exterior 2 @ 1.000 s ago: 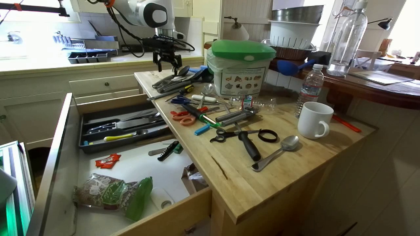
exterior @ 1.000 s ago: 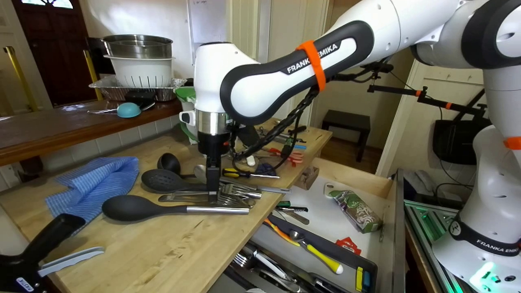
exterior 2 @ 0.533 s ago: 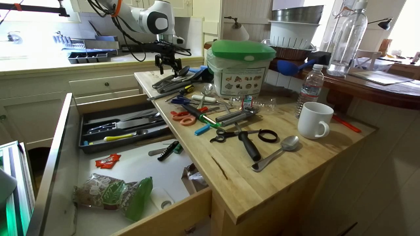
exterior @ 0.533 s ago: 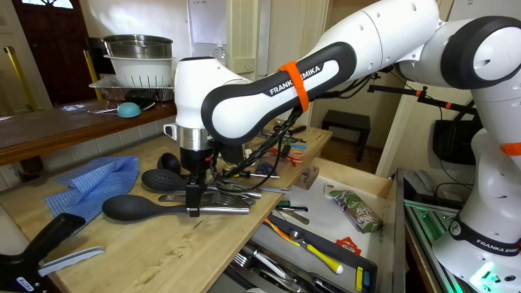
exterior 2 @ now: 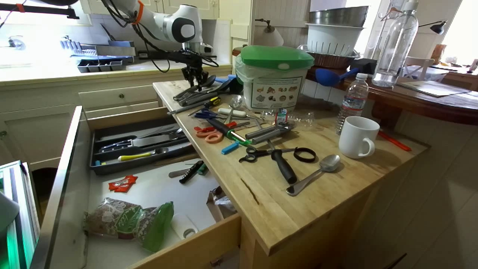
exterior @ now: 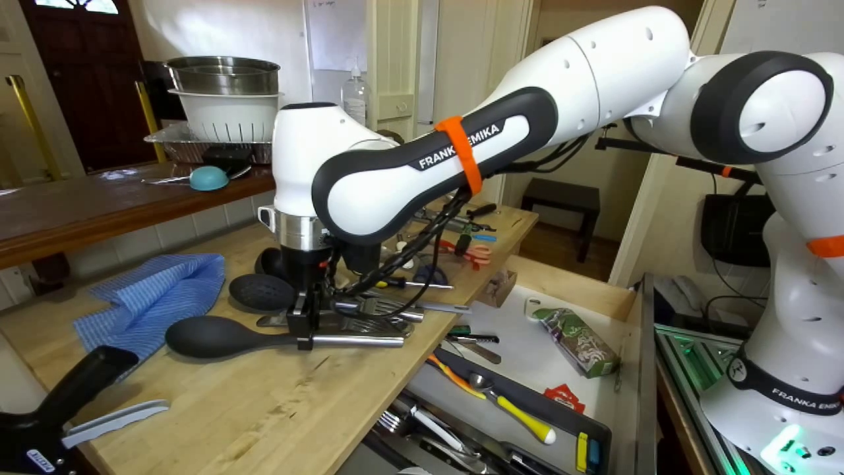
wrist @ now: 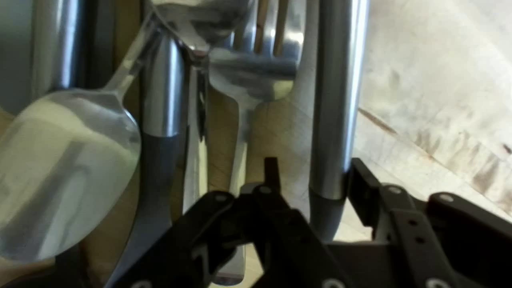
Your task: Place the big spoon on the left in the left panel of the cutlery rack in the drawer
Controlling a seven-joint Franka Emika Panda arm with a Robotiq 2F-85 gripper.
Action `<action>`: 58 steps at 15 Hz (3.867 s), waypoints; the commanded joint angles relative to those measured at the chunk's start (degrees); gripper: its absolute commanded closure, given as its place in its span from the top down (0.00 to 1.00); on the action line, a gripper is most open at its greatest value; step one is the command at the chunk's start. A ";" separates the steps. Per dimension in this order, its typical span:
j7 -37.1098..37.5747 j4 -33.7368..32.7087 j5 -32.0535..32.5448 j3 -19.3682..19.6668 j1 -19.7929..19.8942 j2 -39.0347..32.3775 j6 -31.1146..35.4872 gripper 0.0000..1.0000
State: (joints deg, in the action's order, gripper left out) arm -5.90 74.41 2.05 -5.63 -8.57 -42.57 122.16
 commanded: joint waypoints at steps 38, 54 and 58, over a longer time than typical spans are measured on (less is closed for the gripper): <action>-4.00 39.57 -13.33 -5.45 -0.11 27.96 -28.21 0.06; 5.86 38.84 -17.15 -4.55 -0.60 24.61 -19.09 0.06; 10.55 39.11 -17.01 -4.14 -1.46 22.56 -16.95 0.06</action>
State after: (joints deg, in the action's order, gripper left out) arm 0.03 114.07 -15.20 -10.42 -8.80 -18.13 104.05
